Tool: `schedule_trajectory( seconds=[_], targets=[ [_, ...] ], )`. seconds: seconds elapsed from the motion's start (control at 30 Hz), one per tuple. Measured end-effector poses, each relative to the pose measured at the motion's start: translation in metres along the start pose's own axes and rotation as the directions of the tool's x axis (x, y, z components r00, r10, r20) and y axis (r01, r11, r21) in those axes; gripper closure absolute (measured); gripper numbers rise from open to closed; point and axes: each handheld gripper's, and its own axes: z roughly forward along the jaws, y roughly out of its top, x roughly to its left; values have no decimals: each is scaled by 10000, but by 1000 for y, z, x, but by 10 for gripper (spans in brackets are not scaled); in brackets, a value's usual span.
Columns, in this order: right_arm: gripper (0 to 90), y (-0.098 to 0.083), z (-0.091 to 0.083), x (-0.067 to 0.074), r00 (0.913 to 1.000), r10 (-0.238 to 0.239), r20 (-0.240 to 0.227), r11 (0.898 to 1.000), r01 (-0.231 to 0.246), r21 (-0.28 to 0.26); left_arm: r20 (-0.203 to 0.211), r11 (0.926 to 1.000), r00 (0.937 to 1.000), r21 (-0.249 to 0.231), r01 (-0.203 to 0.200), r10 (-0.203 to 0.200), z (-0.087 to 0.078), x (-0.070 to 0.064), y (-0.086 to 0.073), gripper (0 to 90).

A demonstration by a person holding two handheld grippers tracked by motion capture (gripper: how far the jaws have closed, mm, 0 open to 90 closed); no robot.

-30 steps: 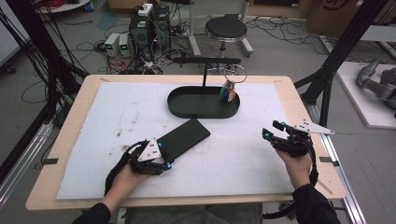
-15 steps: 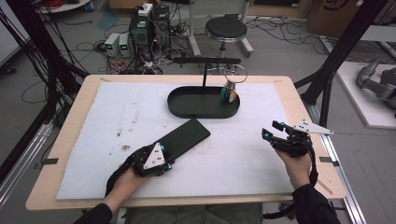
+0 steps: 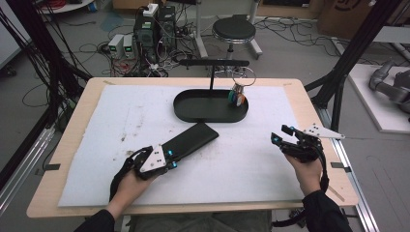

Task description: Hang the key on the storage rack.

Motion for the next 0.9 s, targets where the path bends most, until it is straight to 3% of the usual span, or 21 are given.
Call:
schedule_trajectory(
  seconds=[0.1,0.17,0.27,0.4,0.53,0.6,0.63,0.8,0.9],
  targets=[
    [392,0,0,0,10000,4,11,10000,-4,-1,223,9972,9995,-716,225,-210,-5,3,3,800],
    [394,0,0,1,10000,-26,-3,10000,26,-22,452,9915,9986,-1259,319,-264,-8,4,6,805],
    [396,0,0,1,10000,-47,7,10000,47,-28,827,9776,9946,-1957,777,-625,-11,6,8,807],
    [399,0,1,1,10000,-96,-26,9999,96,-38,1356,9481,9829,-2757,1582,-1246,-15,9,8,809],
    [400,1,1,3,9998,-118,-178,9999,117,-19,1982,9073,9633,-3444,2411,-1808,-17,14,6,810],
    [401,1,2,4,9993,-198,-319,9998,197,-29,2150,8906,9548,-3637,2732,-2052,-19,16,5,810],
    [401,1,4,6,9983,-288,-498,9996,287,-29,2192,8855,9522,-3686,2829,-2129,-19,17,4,810],
    [398,1,14,15,9909,-645,-1179,9976,669,167,2054,8809,9493,-3661,3000,-2379,-22,21,1,809],
    [397,1,27,24,9808,-999,-1673,9935,1077,379,1937,8788,9476,-3632,3096,-2539,-24,23,0,809]
  ],
)
